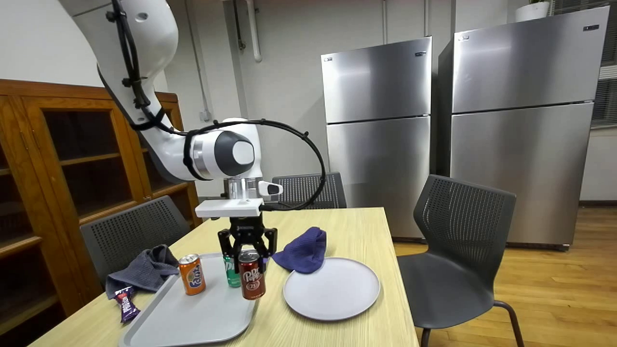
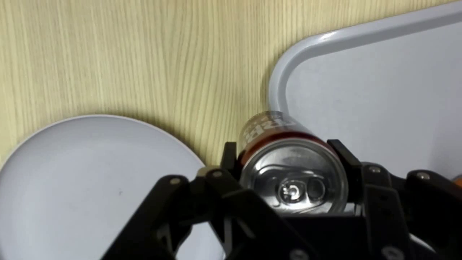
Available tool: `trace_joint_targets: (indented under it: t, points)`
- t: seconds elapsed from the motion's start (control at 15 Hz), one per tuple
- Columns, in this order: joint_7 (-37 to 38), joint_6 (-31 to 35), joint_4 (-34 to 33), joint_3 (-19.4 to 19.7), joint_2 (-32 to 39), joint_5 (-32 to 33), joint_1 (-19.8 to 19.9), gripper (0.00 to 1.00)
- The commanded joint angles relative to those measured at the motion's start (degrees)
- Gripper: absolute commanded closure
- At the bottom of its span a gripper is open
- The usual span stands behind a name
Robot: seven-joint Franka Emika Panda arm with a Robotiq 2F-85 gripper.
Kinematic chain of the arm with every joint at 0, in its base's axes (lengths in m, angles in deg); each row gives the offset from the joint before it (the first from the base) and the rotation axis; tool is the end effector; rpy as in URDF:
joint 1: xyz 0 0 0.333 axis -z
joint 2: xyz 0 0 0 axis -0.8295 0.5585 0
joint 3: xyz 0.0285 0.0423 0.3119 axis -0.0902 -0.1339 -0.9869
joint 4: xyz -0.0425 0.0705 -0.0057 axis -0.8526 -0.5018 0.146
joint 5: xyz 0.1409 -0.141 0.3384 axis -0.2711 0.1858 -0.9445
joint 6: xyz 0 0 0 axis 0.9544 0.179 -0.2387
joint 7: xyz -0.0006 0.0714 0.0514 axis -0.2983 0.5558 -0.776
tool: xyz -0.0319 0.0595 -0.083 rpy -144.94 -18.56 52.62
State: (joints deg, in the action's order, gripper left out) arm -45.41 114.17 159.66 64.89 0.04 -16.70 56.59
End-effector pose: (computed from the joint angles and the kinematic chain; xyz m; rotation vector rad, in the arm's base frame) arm 0.4757 -0.0062 0.2304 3.0931 0.2720 -0.2753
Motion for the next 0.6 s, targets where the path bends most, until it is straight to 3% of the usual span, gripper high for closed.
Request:
trace_joint_targets:
  t: [0.0,0.53]
  points:
    - [4.53,-0.82,3.33,-1.53,-4.41,-1.42,-1.80,0.62]
    - [9.36,-0.49,5.55,-3.96,-4.32,-5.71,-4.66,0.62]
